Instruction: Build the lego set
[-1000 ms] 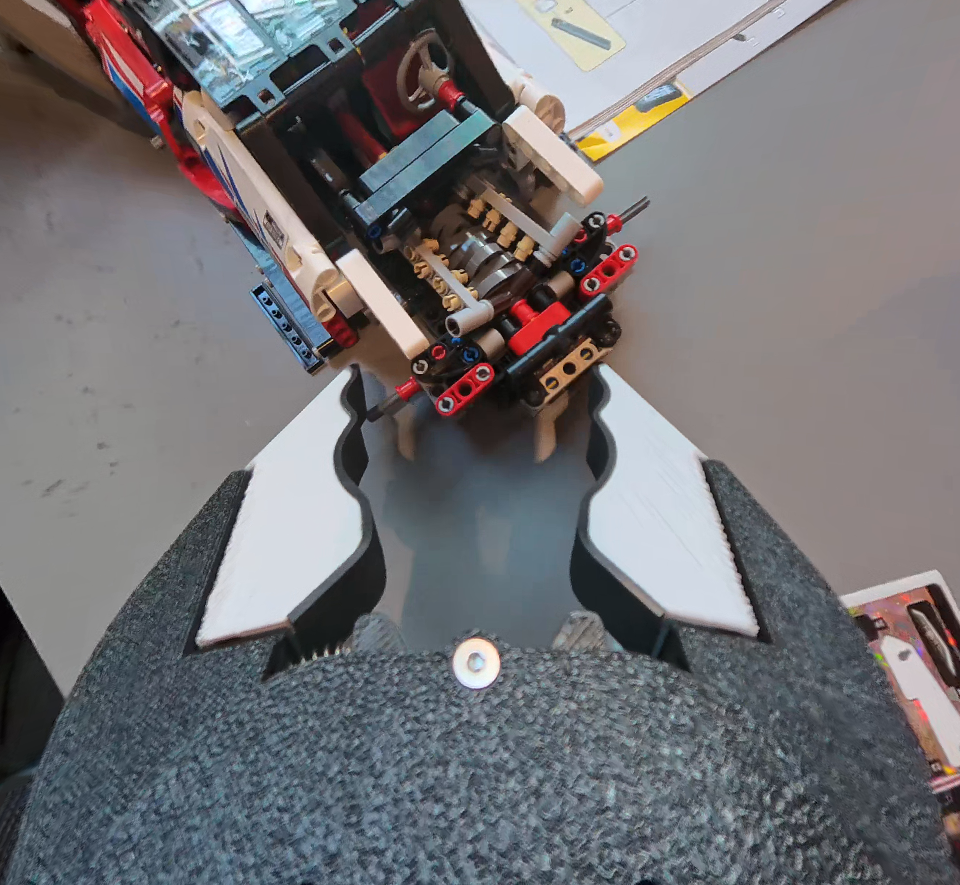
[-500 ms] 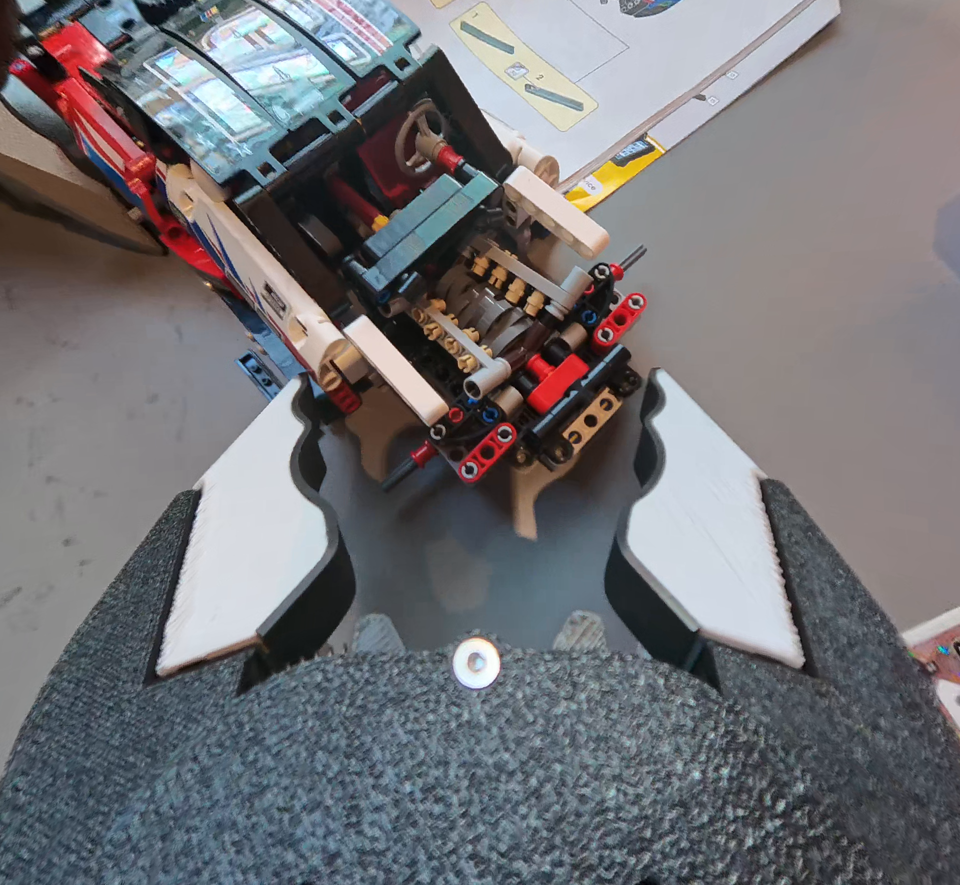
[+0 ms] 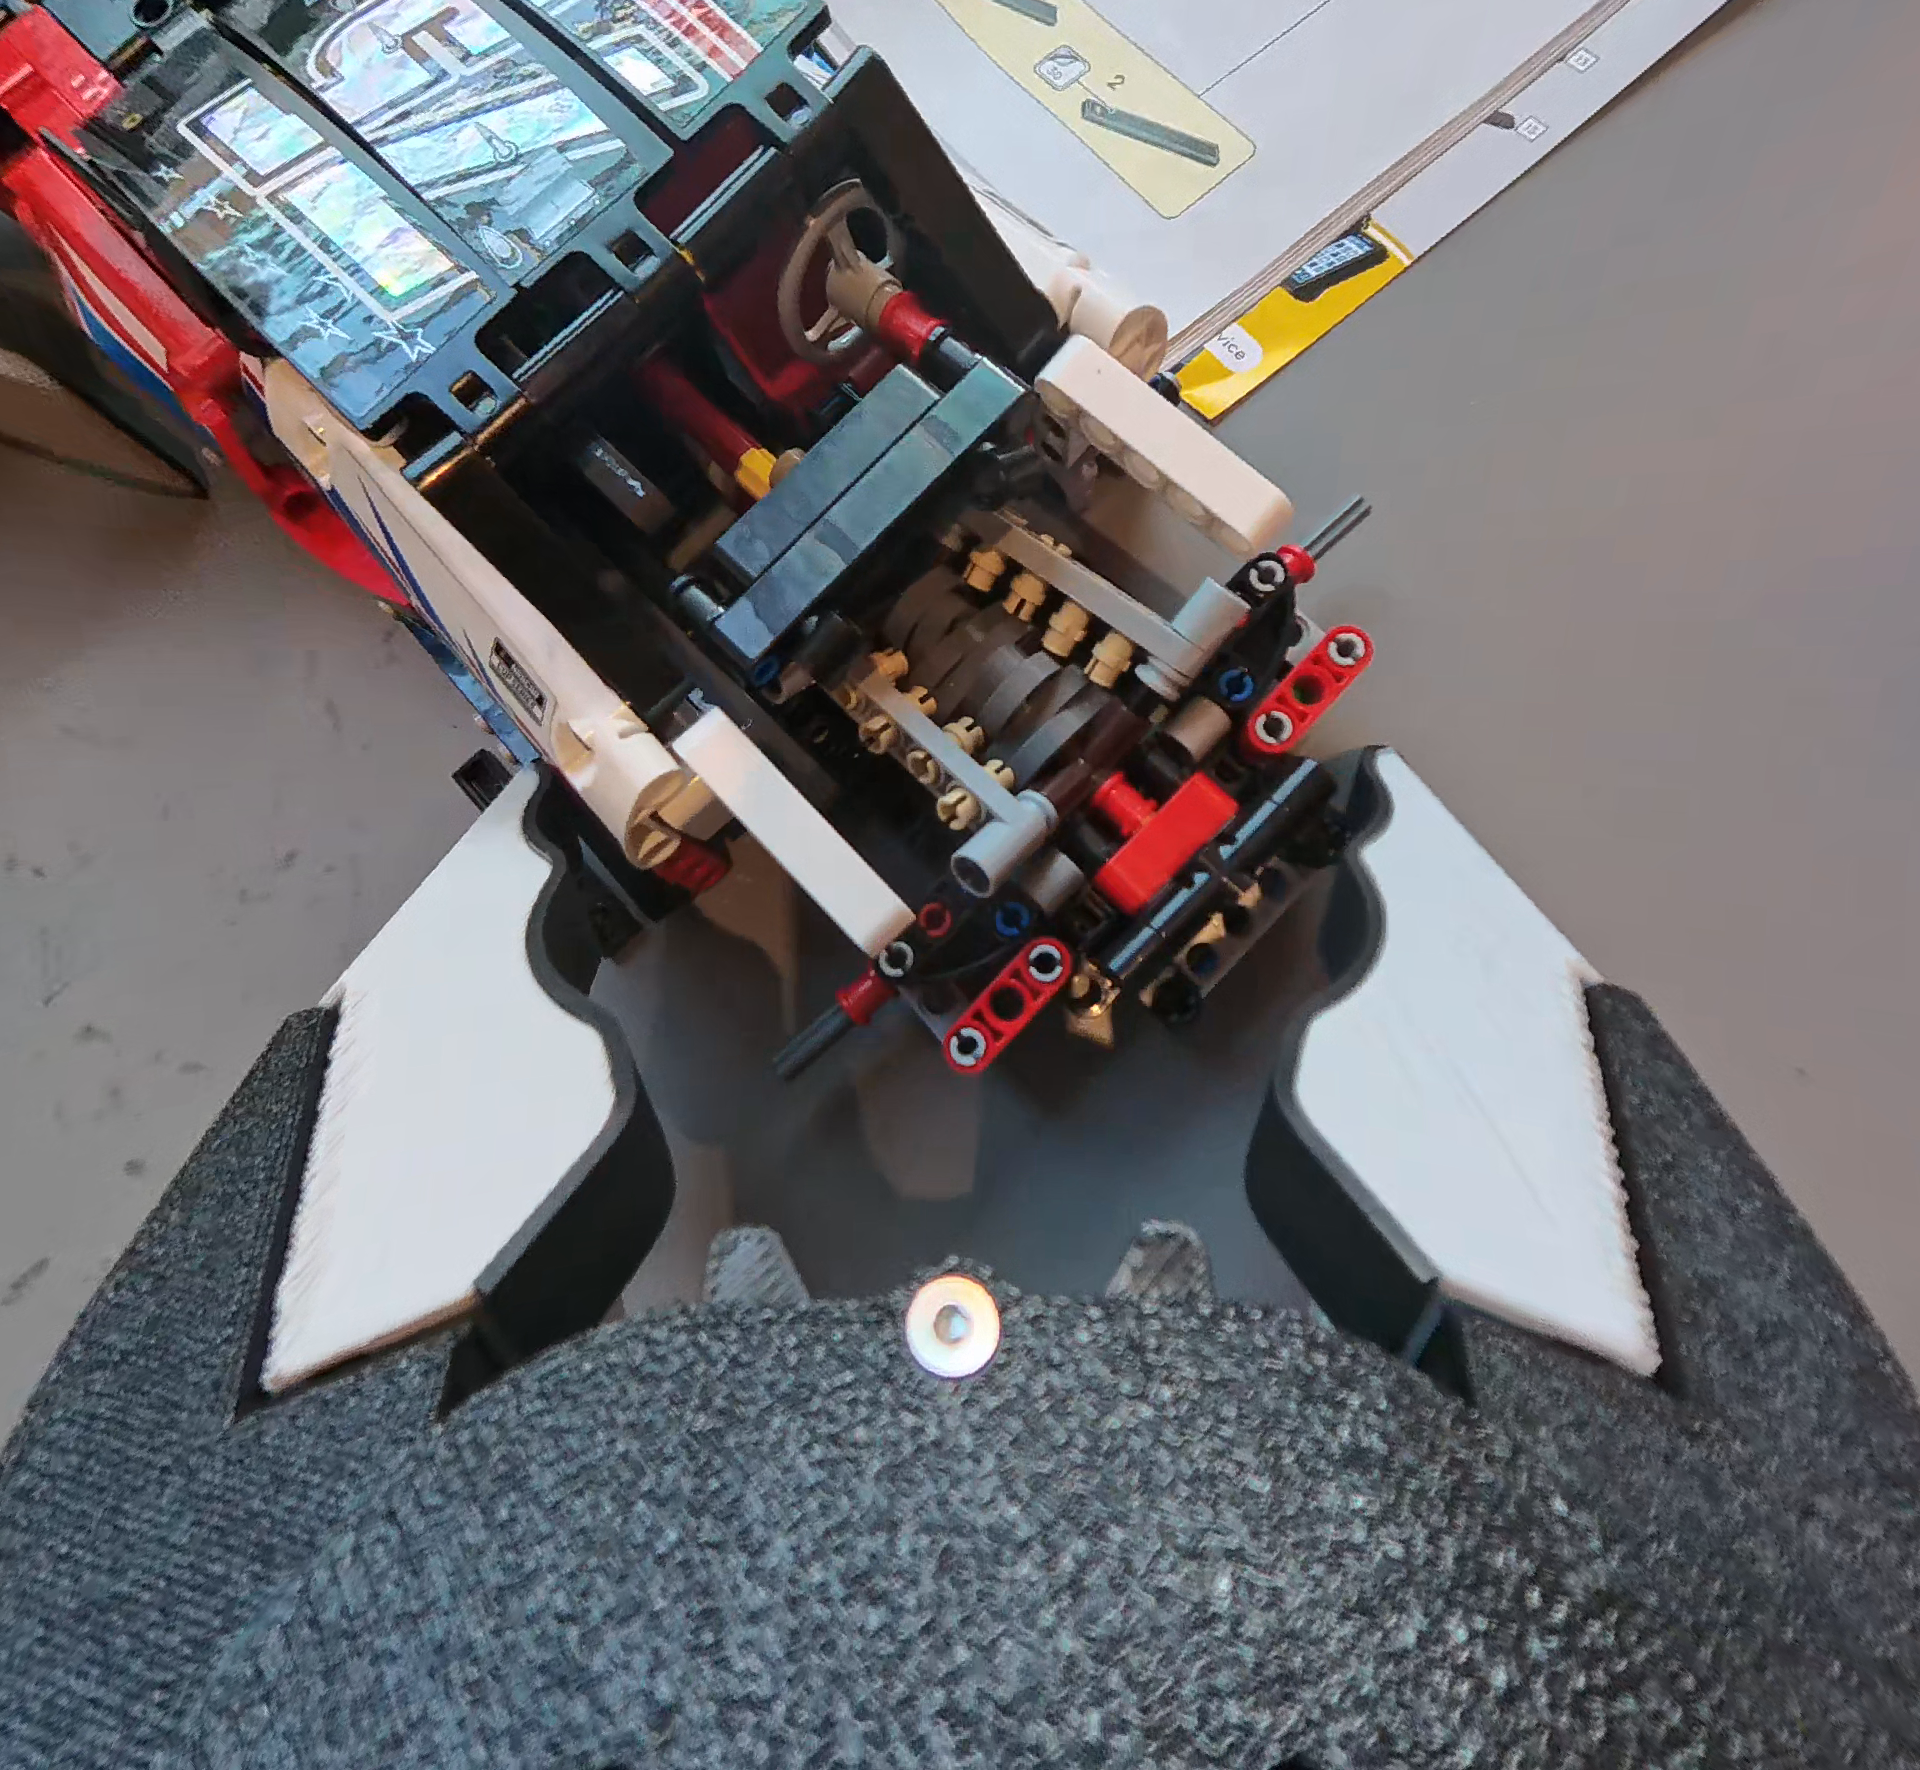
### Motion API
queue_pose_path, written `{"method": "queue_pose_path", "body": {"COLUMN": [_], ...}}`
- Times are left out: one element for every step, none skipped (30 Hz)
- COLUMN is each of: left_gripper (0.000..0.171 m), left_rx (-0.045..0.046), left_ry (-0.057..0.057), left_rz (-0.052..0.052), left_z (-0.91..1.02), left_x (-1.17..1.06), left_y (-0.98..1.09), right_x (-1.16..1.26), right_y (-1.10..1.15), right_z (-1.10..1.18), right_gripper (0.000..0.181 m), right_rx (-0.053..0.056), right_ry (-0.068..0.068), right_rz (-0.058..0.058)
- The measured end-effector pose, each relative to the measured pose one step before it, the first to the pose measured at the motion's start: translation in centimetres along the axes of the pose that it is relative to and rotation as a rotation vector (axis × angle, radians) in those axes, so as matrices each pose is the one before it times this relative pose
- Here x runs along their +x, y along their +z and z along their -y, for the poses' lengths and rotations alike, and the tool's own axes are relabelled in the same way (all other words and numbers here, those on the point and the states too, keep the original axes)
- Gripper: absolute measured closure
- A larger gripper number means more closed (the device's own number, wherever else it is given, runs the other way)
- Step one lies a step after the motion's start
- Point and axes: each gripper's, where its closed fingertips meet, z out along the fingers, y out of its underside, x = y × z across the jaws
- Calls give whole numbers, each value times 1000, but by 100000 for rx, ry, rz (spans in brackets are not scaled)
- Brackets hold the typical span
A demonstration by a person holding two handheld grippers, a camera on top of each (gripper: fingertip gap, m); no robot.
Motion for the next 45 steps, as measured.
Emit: {"method": "queue_pose_path", "body": {"left_gripper": [61,64,69,68,68,66,64,63,62,62,62,61,61,61,61,62,59,57,54,52,51,51,52,56,68,83,96,105,107,113,116,118,119,120,122,128,125,125,127,127,127,126,124,118,117], "left_rx": [-48,101,115,-445,-884,-1480,57,-180,-78,57,71,-13,23,211,519,310,234,420,486,862,1106,1045,880,912,1191,-139,-1468,-1468,-734,-2268,-1416,-390,151,759,245,-1158,-869,-495,-751,429,-226,-503,-697,-728,-520], "left_ry": [1695,1043,-114,-1361,-1973,-2184,813,1137,608,731,359,280,224,201,451,680,937,1103,922,1132,1606,1655,1243,1095,2002,2867,2961,4319,4826,4796,3540,1838,1814,3520,4966,5949,6323,4576,1754,609,52,-392,584,863,419], "left_rz": [-661,-2317,-3277,-2054,-3077,-3403,-862,-121,-933,-791,-404,-160,-37,69,369,412,483,1354,1541,1666,2212,2206,2266,3156,5578,6167,5064,4807,6015,6629,5130,3421,2187,2198,3465,4859,5070,4556,1499,1486,134,-62,1330,3110,1336], "left_z": [-109,-36,12,-29,-98,-175,46,4,-30,-24,-8,18,26,15,40,29,30,84,83,108,161,148,142,140,169,-2,-128,-142,-4,-223,-127,-26,-13,-22,-141,-301,-189,-136,-204,-28,-37,-42,-88,-114,-62], "left_x": [-60,192,315,66,160,193,22,15,24,18,-25,-13,10,13,12,39,59,-47,-125,-114,-135,-111,-165,-366,-760,-873,-717,-644,-727,-681,-441,-230,-141,-182,-330,-441,-411,-354,-13,-134,-54,-48,-180,-391,-120], "left_y": [-188,-21,106,178,185,164,26,29,3,-26,1,18,10,1,-36,-35,-18,-12,-33,-57,-84,-82,-74,-74,-116,-78,12,55,17,107,150,143,74,53,154,230,183,113,185,106,60,60,70,40,18], "right_x": [0,-25,-24,-6,-2,-11,-2,8,25,42,9,-2,-5,1,-14,-35,-78,-137,-164,-126,-79,-46,-28,-29,-34,-31,8,48,57,20,63,50,14,9,33,51,2,-29,10,-23,-22,-17,-21,3,7], "right_y": [33,69,55,26,15,5,-6,-2,-16,0,14,6,-18,-13,-43,-68,-102,-137,-148,-125,-93,-60,-50,-60,-64,-47,-14,-12,-42,-35,-41,-37,2,28,19,-7,-39,-40,-27,-10,6,1,6,7,20], "right_z": [15,13,32,22,1,4,-6,-11,9,11,14,12,12,14,17,43,150,283,367,324,176,51,47,85,85,63,10,2,57,129,106,40,11,-42,-36,-29,-8,22,-29,-35,-32,-48,-39,-32,-26], "right_gripper": [40,39,39,38,38,38,38,38,38,38,38,39,39,40,40,41,41,41,41,41,41,41,41,41,41,42,42,42,44,47,50,51,51,51,52,53,55,56,57,58,59,59,60,61,61], "right_rx": [-73,-283,-114,-71,-12,3,4,38,82,57,-19,-125,-201,-302,-740,-1123,-975,-230,438,259,-682,-1420,-1345,-1123,-1104,-1103,-1025,-885,-234,653,847,667,502,343,432,372,332,434,212,152,175,102,79,92,84], "right_ry": [-186,-558,-258,-159,-49,-50,-14,-76,3,238,164,113,103,227,495,969,1897,2921,3396,2977,2137,1386,946,1167,1166,797,361,251,732,1136,888,547,48,-582,-541,-180,214,568,59,-163,-111,-202,-197,-269,-280], "right_rz": [121,-50,160,149,82,9,46,109,91,-33,-133,-62,40,106,297,845,1591,2439,2988,2641,2009,1508,1149,1187,1145,896,442,-7,170,796,506,114,-108,-374,-452,-326,125,438,0,-87,-121,-168,-116,-190,-329]}}
